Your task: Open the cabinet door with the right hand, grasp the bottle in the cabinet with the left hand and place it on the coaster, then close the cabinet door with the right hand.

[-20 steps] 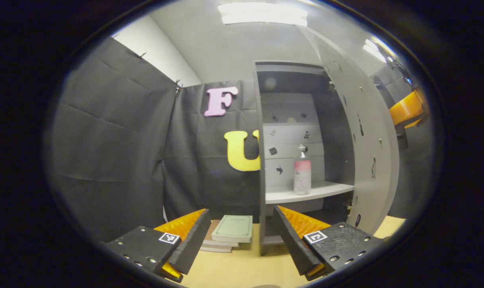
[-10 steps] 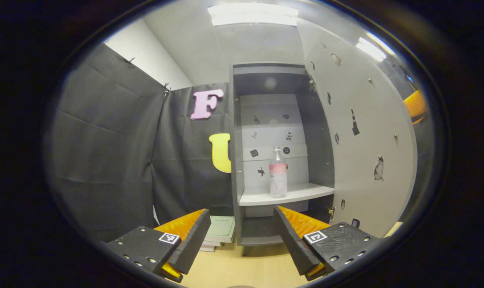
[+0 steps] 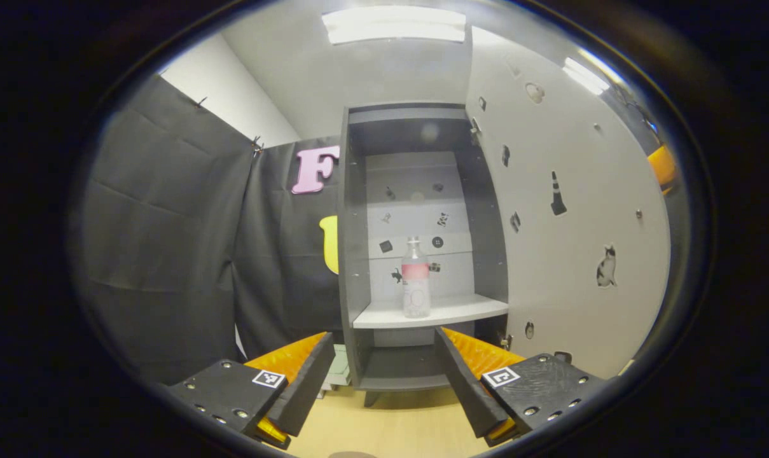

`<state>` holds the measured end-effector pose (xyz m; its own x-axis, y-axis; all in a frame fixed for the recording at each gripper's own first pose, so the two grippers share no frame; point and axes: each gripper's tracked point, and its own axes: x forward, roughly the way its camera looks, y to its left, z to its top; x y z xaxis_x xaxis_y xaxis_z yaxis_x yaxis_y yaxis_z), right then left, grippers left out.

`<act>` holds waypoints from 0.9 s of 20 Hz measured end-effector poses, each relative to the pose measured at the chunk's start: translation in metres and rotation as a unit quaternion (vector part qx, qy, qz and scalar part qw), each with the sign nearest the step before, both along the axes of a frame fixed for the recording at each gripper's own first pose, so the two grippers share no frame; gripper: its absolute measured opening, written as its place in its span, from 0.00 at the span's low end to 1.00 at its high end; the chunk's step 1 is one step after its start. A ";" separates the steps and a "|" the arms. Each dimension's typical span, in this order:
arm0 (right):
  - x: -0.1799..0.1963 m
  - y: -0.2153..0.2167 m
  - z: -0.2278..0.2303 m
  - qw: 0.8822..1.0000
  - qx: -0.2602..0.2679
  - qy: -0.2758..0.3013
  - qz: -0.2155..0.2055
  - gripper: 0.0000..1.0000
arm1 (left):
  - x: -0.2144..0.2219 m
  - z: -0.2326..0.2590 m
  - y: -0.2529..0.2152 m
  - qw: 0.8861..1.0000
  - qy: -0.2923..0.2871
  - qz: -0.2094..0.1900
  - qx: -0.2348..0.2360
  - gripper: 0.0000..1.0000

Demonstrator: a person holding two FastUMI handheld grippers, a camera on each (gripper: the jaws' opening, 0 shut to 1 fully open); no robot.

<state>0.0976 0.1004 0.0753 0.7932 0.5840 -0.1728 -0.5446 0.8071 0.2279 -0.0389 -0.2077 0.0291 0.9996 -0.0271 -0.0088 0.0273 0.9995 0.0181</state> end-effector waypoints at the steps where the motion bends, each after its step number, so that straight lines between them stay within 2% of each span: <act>1: 0.001 -0.002 0.000 1.000 0.003 -0.001 -0.005 0.17 | -0.002 0.000 -0.004 1.000 0.000 0.000 0.000 0.96; 5: 0.006 -0.014 0.001 0.999 0.014 0.003 -0.045 0.19 | -0.006 -0.005 -0.018 1.000 0.007 0.007 0.003 0.96; 6: 0.005 -0.013 0.000 0.998 0.021 0.008 -0.051 0.17 | -0.006 -0.006 -0.023 1.000 0.007 0.008 0.002 0.96; 8: 0.005 -0.005 0.004 0.998 0.040 0.017 -0.045 0.19 | -0.010 -0.007 -0.031 1.000 0.006 0.009 0.002 0.96; 12: 0.009 -0.016 0.001 0.999 0.012 -0.005 -0.047 0.17 | -0.020 0.000 -0.043 1.000 0.002 0.012 0.009 0.96; 14: 0.002 -0.014 0.004 0.999 0.027 0.001 -0.036 0.17 | -0.025 0.005 -0.045 1.000 -0.002 0.013 0.013 0.96; 15: -0.001 -0.014 0.008 0.999 0.040 0.006 -0.028 0.22 | -0.023 0.005 -0.043 1.000 -0.001 0.016 0.017 0.96; 18: -0.008 -0.020 0.008 0.998 0.054 0.011 -0.021 0.19 | -0.018 0.014 -0.044 1.000 -0.006 0.015 0.017 0.96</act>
<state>0.0892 0.0803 0.0830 0.8143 0.5660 -0.1290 -0.5041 0.7997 0.3261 -0.0565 -0.2521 0.0431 1.0000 0.0022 0.0020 -0.0023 0.9986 0.0521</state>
